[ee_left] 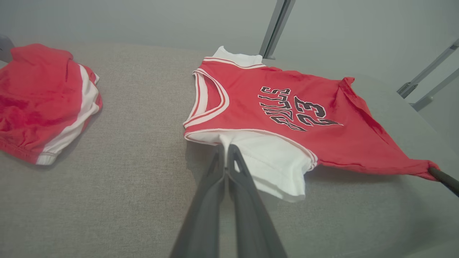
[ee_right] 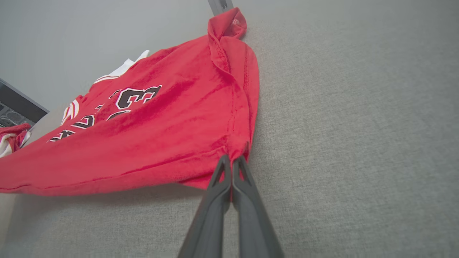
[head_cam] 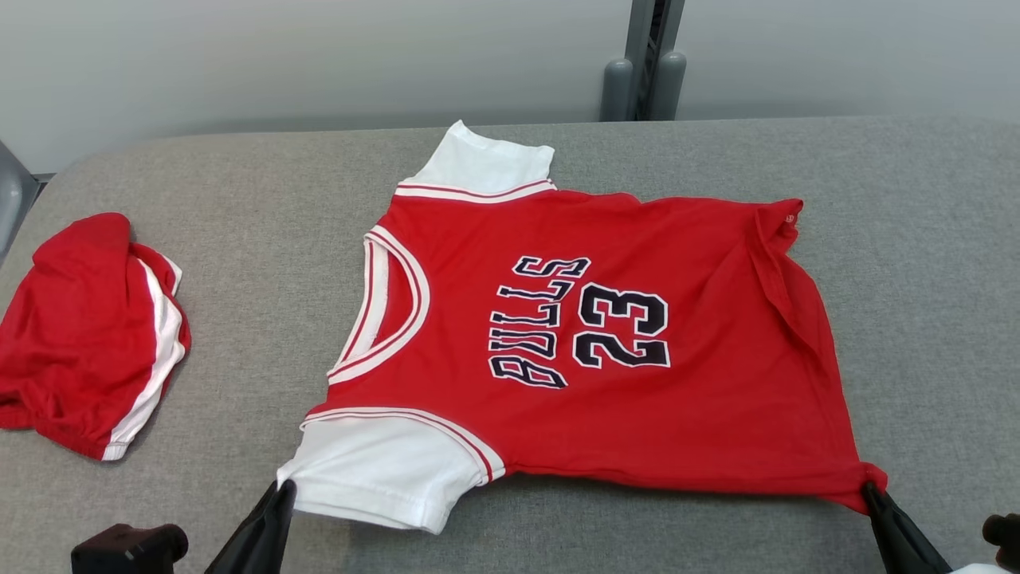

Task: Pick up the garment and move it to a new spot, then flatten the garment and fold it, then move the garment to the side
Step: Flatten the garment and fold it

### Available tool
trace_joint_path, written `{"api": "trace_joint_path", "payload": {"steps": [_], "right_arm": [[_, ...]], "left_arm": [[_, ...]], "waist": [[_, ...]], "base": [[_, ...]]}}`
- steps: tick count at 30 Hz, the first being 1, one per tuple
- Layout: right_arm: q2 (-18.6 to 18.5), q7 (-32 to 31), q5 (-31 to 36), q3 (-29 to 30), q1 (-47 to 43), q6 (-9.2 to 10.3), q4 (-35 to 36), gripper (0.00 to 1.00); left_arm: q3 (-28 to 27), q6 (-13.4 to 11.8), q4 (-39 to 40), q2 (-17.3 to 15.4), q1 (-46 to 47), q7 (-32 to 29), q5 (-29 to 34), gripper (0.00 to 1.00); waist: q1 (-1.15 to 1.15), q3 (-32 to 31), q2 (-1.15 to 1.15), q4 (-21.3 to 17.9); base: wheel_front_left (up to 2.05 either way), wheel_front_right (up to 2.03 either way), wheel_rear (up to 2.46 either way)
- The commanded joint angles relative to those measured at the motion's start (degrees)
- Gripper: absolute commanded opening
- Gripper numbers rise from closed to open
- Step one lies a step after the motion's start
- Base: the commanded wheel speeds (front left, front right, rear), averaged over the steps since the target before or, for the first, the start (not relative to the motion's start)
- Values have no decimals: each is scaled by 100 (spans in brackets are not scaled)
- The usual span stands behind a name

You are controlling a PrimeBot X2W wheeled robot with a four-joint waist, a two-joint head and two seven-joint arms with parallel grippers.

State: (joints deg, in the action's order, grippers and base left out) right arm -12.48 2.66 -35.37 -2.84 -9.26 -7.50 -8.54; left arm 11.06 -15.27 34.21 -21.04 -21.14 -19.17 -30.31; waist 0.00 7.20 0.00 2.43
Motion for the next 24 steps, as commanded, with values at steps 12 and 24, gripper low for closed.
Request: {"api": "trace_joint_path", "payload": {"steps": [12,24], "right_arm": [[290,-1234,408,338,735,1,968,0],[279,-1148,477,56,2078,1,523,0]], "left_arm": [[-391,424,-449,-383,1176,19,-210,0],[-544,822,-1566,-287,2557,434,-486,0]], "waist": [[0,683,0,-520],[0,1626,0,-776]], "base": [[0,0,0],[0,0,0]]}}
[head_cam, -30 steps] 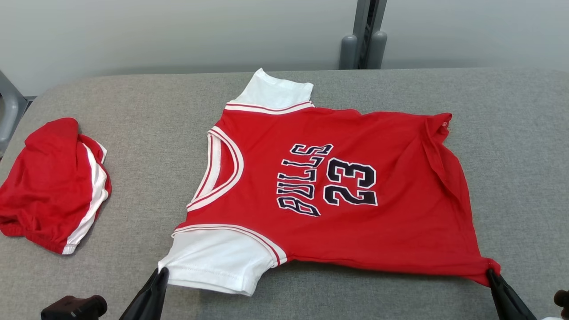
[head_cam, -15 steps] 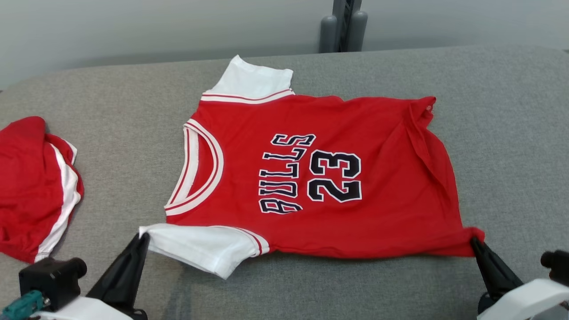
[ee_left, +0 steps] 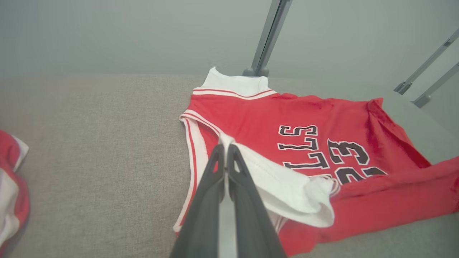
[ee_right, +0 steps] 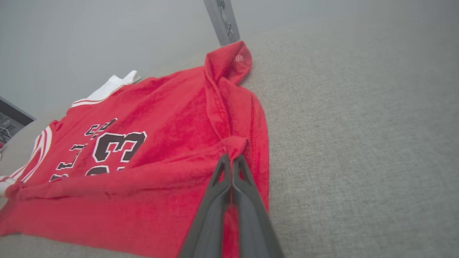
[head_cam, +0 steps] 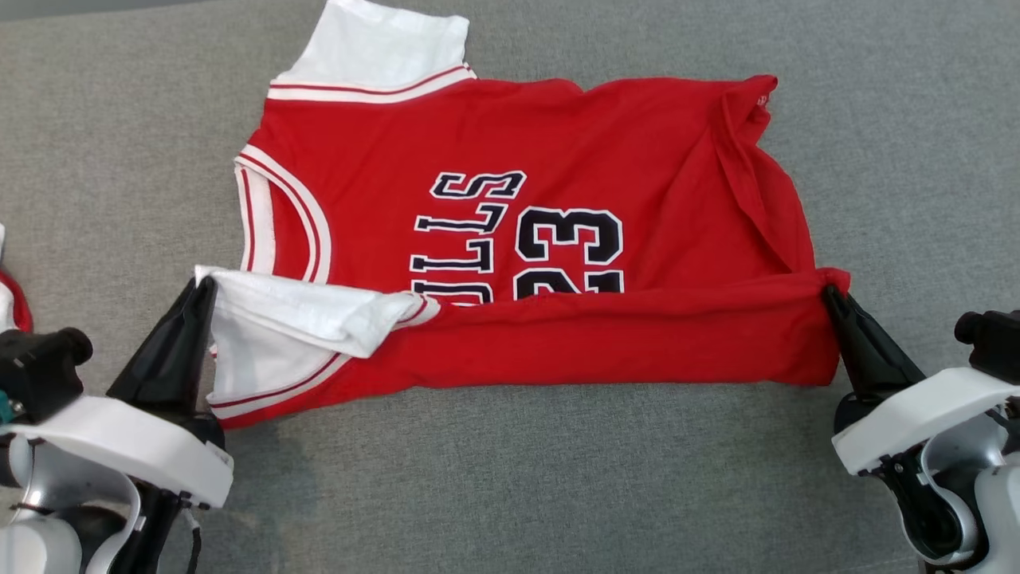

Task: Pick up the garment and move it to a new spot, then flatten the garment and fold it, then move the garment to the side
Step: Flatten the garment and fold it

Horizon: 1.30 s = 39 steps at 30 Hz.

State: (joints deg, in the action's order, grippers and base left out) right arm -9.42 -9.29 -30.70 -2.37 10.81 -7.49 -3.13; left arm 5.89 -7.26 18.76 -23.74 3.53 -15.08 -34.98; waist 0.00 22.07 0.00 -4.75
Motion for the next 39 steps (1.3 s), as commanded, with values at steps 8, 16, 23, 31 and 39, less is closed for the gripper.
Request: {"api": "trace_joint_path", "payload": {"steps": [8,16,23,31,39], "right_arm": [[-25,422,-118,-236,511,-1,-638,0],[-205,943,-335,-538,576,-1,-970,100],[-302,1753,-56,-513,164,-1,-543,100],[-138,2200,990,-91,-210,-1,215,100],[164,2034,1633,284,-661,-1,551,100]], "left_arm": [[-6,316,-909,118,731,402,-146,0],[46,521,-1693,332,1018,908,-173,100],[-46,171,-1588,445,742,1843,401,100],[-101,-411,-1080,551,181,2636,1099,100],[156,-521,-1295,594,-341,2713,1357,100]], "waist": [[0,419,0,-136],[0,363,0,-127],[0,60,0,-85],[0,-366,0,-34],[0,-788,0,137]], "base": [[0,0,0],[0,0,0],[0,0,0],[0,0,0],[0,0,0]]}}
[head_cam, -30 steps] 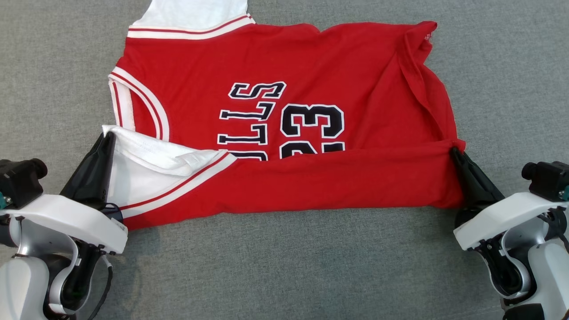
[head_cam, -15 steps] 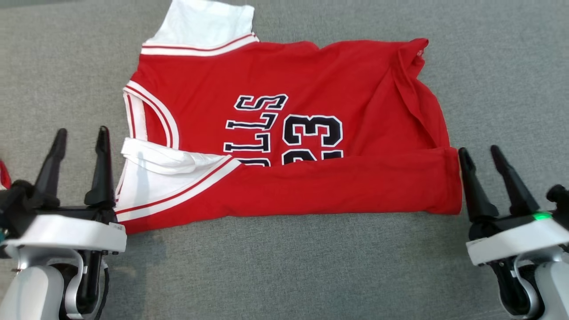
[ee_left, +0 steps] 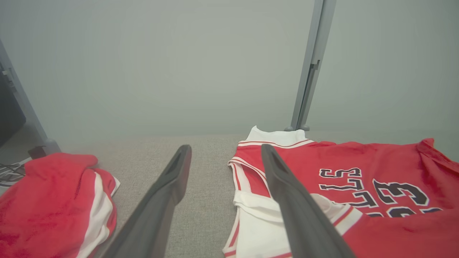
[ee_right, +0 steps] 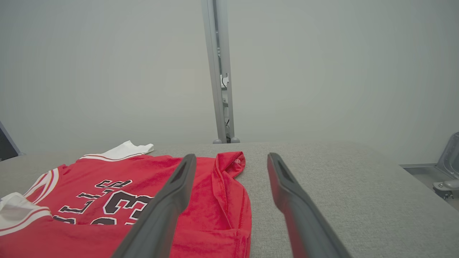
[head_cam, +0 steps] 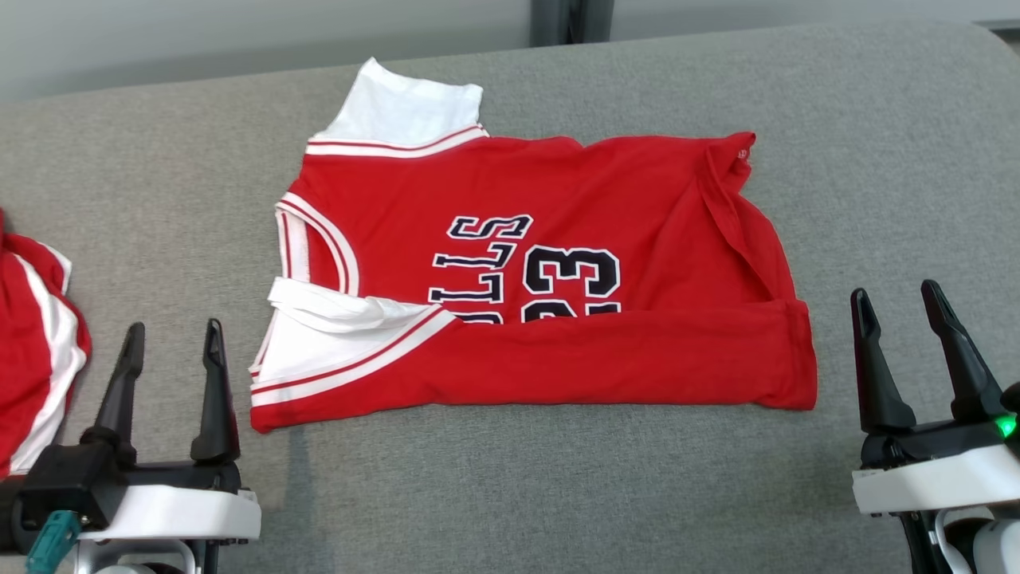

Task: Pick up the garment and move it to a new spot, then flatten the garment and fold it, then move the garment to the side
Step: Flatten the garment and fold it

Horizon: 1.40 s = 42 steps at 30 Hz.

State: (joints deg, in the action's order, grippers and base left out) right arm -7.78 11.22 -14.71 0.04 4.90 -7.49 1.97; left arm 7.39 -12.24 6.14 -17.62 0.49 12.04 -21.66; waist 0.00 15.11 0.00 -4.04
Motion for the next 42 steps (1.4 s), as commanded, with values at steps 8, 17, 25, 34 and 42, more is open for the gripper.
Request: {"api": "trace_joint_path", "payload": {"steps": [8,17,25,34,42], "right_arm": [[111,-218,11,132,-205,-1,61,100],[205,-328,-103,113,-316,-1,-554,100],[256,-229,-336,-124,42,-1,-1529,100],[231,-207,-689,-480,409,-1,-2294,100],[131,-291,-940,-605,523,0,-2320,0]], "left_arm": [[140,98,-336,-38,93,-80,-33,100],[393,423,-1067,0,69,-488,-330,100],[368,814,-2092,117,350,-618,-828,100],[672,1278,-2511,267,544,-1304,-1235,100],[683,1442,-2157,203,561,-1436,-1416,0]], "waist": [[0,-142,0,153],[0,50,0,76],[0,396,0,-1],[0,532,0,-10],[0,493,0,20]], "base": [[0,0,0],[0,0,0],[0,0,0],[0,0,0],[0,0,0]]}}
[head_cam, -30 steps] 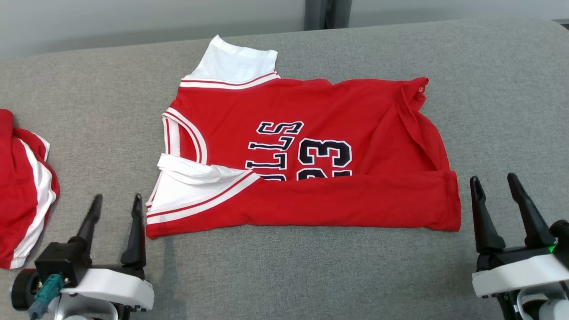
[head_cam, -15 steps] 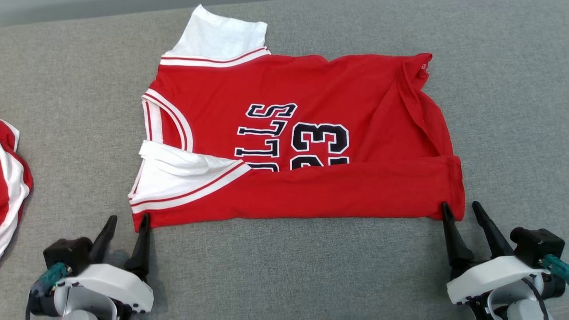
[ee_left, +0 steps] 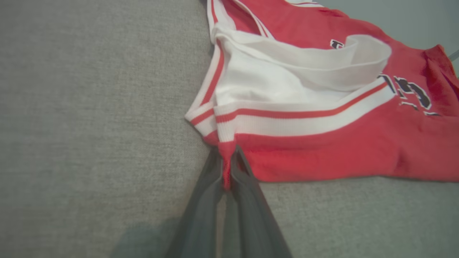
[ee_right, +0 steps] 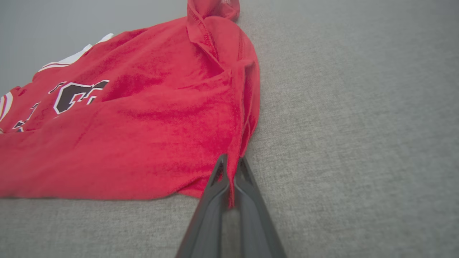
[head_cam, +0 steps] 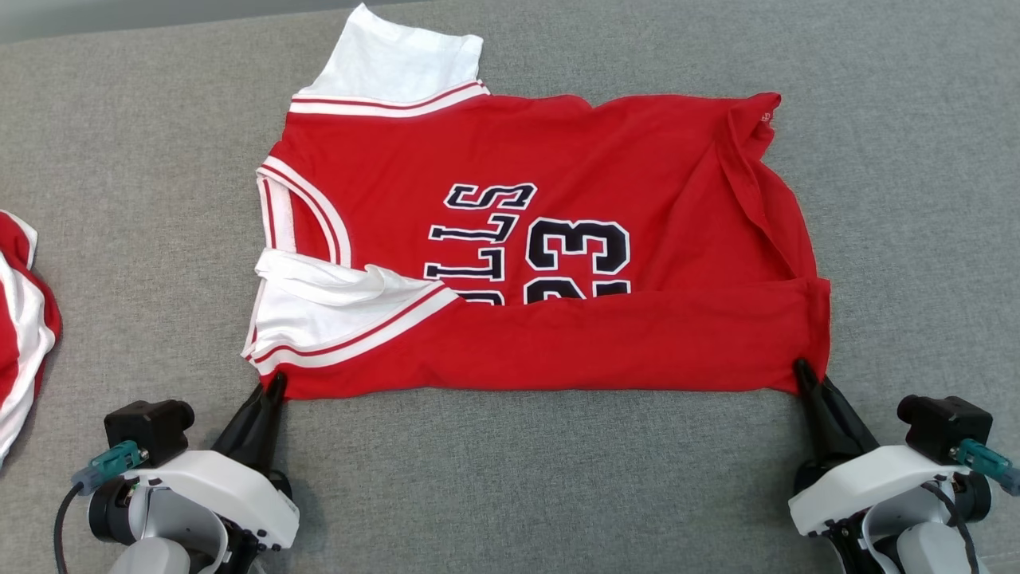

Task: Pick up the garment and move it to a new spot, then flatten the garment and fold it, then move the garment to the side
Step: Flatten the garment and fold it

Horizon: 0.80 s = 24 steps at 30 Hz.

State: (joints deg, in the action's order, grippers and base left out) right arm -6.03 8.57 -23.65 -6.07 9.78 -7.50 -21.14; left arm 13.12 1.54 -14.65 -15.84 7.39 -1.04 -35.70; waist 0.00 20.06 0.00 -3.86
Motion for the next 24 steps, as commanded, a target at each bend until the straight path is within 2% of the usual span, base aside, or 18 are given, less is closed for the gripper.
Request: {"api": "trace_joint_path", "payload": {"steps": [1,7,15,21,24], "right_arm": [[-59,-36,-77,-15,49,1,40,0],[-256,-221,-300,35,-123,1,379,0],[-496,-696,-401,436,-853,1,1044,0],[-372,-1022,-285,737,-1216,1,1417,0],[-273,-1160,-210,773,-1268,1,1493,0]], "left_arm": [[84,70,-5,14,-148,-116,-48,0],[128,-111,710,-159,-395,-255,86,0],[86,-674,2023,-243,-1250,-587,114,0],[92,-930,2571,-219,-1684,-789,34,0],[129,-1004,2602,-178,-1738,-905,-11,0]], "waist": [[0,-6,0,3],[0,-39,0,57],[0,-162,0,228],[0,-175,0,296],[0,-166,0,320]], "base": [[0,0,0],[0,0,0],[0,0,0],[0,0,0],[0,0,0]]}}
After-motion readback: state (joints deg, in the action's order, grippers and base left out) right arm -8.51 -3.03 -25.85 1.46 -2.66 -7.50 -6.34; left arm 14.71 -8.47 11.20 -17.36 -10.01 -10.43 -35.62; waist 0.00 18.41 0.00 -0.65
